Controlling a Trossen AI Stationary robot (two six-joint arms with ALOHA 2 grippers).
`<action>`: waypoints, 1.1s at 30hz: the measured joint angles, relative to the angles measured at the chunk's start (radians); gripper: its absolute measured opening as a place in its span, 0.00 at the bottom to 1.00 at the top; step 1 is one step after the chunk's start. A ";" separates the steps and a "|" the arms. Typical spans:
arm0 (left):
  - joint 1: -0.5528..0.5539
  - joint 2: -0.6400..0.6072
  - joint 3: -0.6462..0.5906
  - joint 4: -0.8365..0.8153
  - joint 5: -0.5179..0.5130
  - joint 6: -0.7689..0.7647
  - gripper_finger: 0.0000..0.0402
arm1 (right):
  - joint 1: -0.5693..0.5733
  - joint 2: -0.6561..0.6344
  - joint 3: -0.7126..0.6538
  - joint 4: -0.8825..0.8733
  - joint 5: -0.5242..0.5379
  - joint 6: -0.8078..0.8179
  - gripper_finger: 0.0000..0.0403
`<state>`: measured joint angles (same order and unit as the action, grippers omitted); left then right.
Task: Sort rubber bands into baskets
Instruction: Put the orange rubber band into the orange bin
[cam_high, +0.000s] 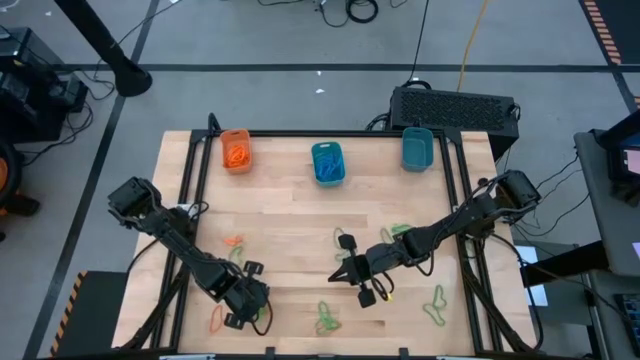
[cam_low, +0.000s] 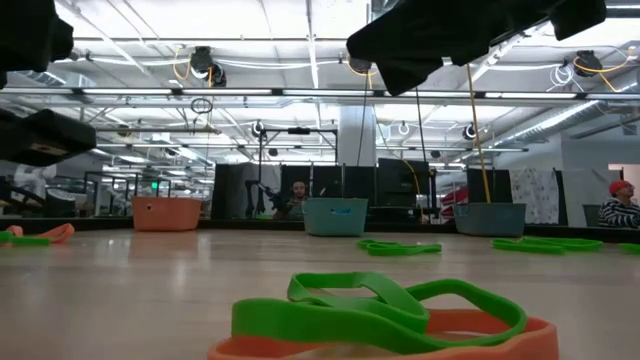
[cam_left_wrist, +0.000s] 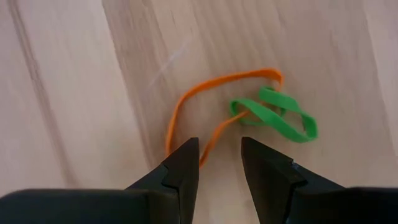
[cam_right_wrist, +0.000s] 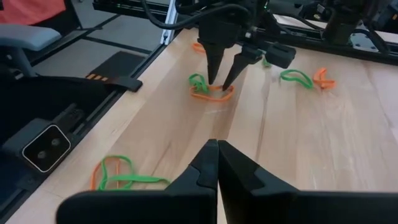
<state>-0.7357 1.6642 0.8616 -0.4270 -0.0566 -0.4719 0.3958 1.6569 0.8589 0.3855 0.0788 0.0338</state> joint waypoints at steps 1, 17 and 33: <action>0.000 -0.001 0.000 -0.001 0.000 0.006 0.32 | 0.000 0.000 0.000 0.000 -0.001 0.000 0.00; 0.028 -0.002 0.000 -0.033 -0.002 0.015 0.02 | 0.000 0.000 0.000 -0.001 -0.002 0.000 0.00; 0.036 -0.015 0.318 -0.444 -0.083 0.120 0.01 | 0.001 0.000 0.000 -0.002 -0.002 0.000 0.00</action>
<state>-0.7001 1.6489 1.1795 -0.8711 -0.1398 -0.3523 0.3965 1.6569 0.8586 0.3836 0.0769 0.0334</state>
